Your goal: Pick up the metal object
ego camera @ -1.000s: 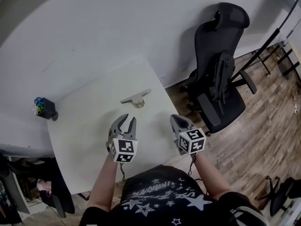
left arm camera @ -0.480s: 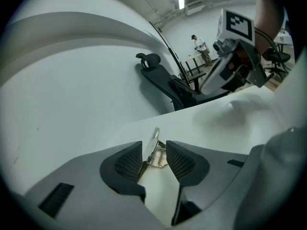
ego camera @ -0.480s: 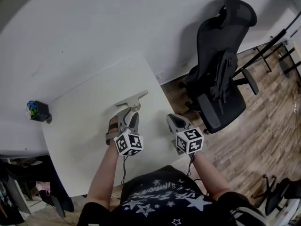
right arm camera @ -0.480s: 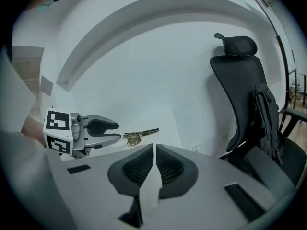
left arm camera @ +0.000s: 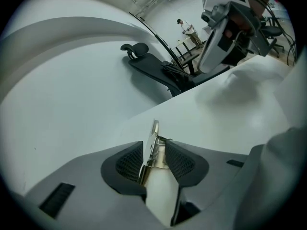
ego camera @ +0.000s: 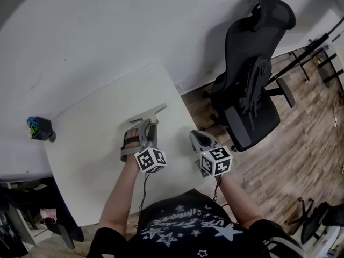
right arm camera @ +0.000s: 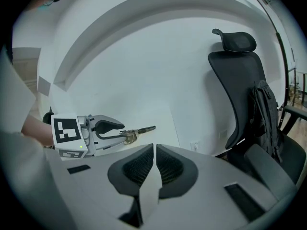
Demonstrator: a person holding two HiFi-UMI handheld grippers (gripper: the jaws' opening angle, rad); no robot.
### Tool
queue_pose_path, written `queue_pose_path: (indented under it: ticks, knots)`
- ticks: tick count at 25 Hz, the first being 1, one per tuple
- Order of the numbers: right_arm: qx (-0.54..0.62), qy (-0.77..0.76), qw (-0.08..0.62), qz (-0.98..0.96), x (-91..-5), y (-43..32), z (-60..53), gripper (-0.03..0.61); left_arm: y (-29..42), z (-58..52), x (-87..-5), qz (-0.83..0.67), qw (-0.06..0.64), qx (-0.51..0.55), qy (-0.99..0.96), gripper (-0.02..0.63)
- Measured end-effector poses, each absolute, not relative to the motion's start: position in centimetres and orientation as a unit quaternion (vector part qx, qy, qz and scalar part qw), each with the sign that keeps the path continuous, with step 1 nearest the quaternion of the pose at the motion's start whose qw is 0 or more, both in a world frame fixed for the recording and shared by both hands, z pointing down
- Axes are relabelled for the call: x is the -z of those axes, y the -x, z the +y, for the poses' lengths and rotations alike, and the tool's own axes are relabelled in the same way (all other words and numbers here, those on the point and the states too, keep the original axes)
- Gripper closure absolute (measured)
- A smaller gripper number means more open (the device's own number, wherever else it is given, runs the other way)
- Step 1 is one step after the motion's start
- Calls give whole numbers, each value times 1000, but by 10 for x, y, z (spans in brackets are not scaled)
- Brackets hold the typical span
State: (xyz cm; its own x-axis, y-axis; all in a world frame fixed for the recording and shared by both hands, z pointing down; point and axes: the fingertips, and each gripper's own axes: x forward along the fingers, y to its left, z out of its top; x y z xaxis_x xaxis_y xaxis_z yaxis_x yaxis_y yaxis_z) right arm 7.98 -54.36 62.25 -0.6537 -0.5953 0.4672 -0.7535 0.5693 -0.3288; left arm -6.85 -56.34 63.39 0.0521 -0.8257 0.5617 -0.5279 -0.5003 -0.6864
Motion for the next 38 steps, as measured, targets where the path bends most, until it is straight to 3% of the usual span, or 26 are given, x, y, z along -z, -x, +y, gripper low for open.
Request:
queue_pose_path:
  ticks: [15,31,38]
  knots:
    - [-254,-402,161,-865,-624,-88,-539,529,73,-578,-638,451,245,559,651,579]
    - [-241,-417,150,-863,-602,-77,-502,529,85,-544,-574,494,259,486,673,584]
    - [-228,-425,128,-867,-573,-70,-467,529,96,-494,-541,528,230,434,692,584]
